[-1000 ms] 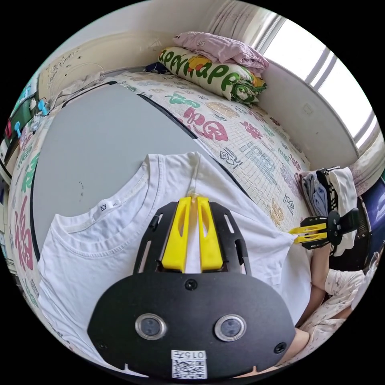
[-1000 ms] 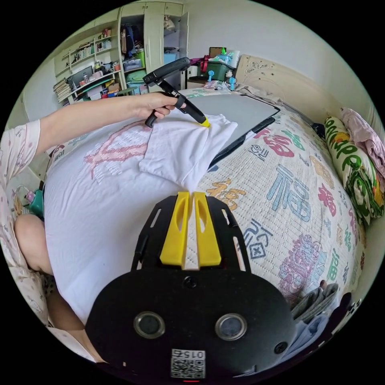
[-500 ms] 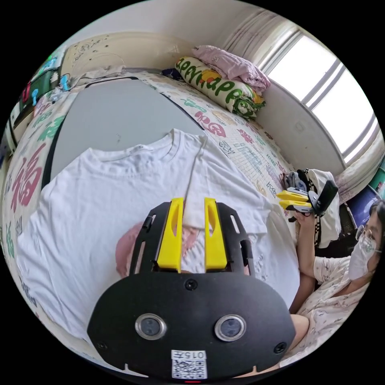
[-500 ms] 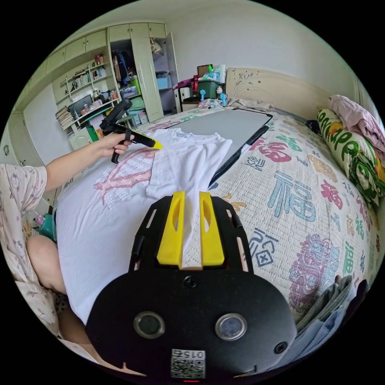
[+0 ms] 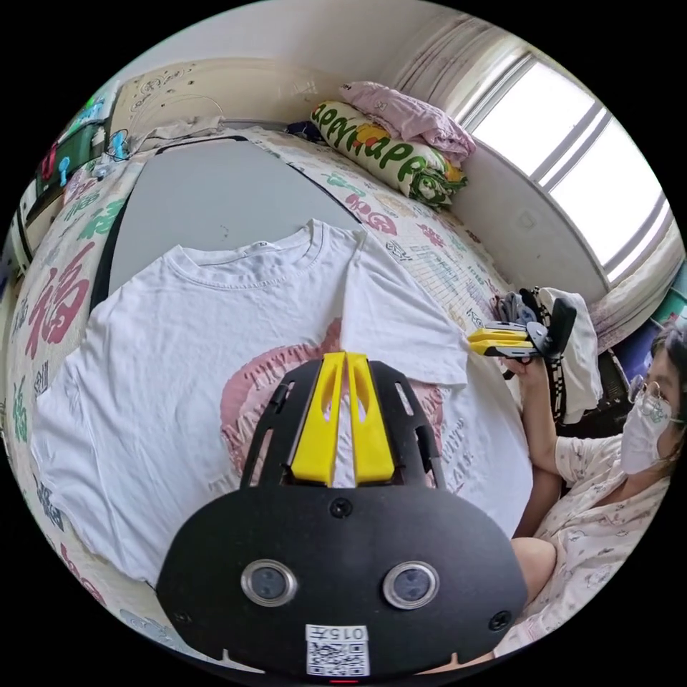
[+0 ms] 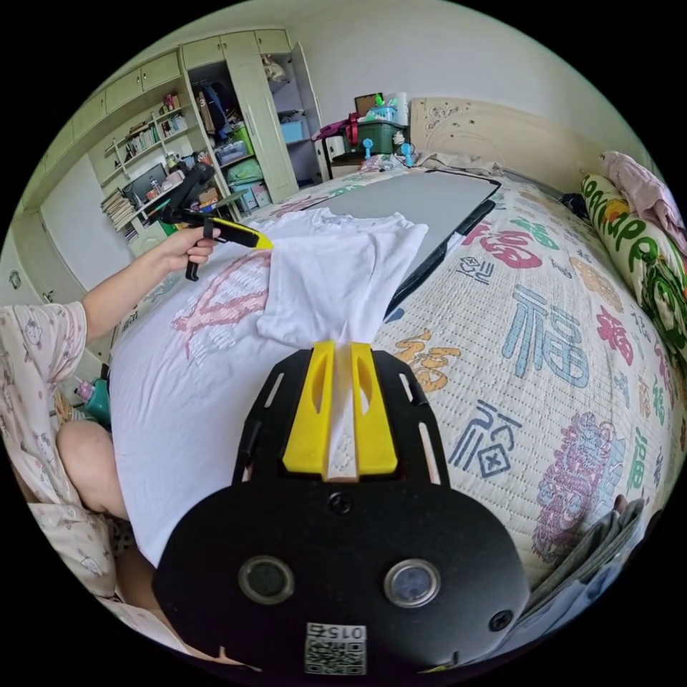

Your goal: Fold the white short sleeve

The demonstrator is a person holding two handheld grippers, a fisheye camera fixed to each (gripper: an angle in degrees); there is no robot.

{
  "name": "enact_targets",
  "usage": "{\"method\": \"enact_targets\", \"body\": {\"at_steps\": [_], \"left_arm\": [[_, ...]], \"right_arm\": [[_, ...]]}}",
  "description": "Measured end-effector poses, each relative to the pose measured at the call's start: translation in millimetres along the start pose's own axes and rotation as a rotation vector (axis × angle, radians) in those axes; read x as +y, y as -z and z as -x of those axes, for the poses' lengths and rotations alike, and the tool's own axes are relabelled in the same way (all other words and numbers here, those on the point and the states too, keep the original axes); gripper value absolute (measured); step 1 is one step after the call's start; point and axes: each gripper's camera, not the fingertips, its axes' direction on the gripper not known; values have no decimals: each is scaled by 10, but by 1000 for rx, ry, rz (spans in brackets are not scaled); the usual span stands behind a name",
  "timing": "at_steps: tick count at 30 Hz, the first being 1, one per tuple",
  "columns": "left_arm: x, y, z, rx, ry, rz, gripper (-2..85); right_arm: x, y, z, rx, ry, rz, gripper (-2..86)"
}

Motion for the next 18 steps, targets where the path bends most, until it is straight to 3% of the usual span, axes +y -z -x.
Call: {"method": "enact_targets", "body": {"at_steps": [3, 7, 12, 18], "left_arm": [[82, 12, -104, -125, 11, 35, 57], [226, 108, -435, -91, -7, -6, 85], [312, -271, -1837, 107, -364, 21, 102], [413, -1024, -2445, 46, -513, 75, 89]], "right_arm": [[-68, 123, -135, -25, -11, -1, 49], [-142, 246, -272, 9, -4, 6, 49], [-205, 328, -519, -8, -15, 15, 46], [-244, 392, -838, 11, -9, 27, 29]]}}
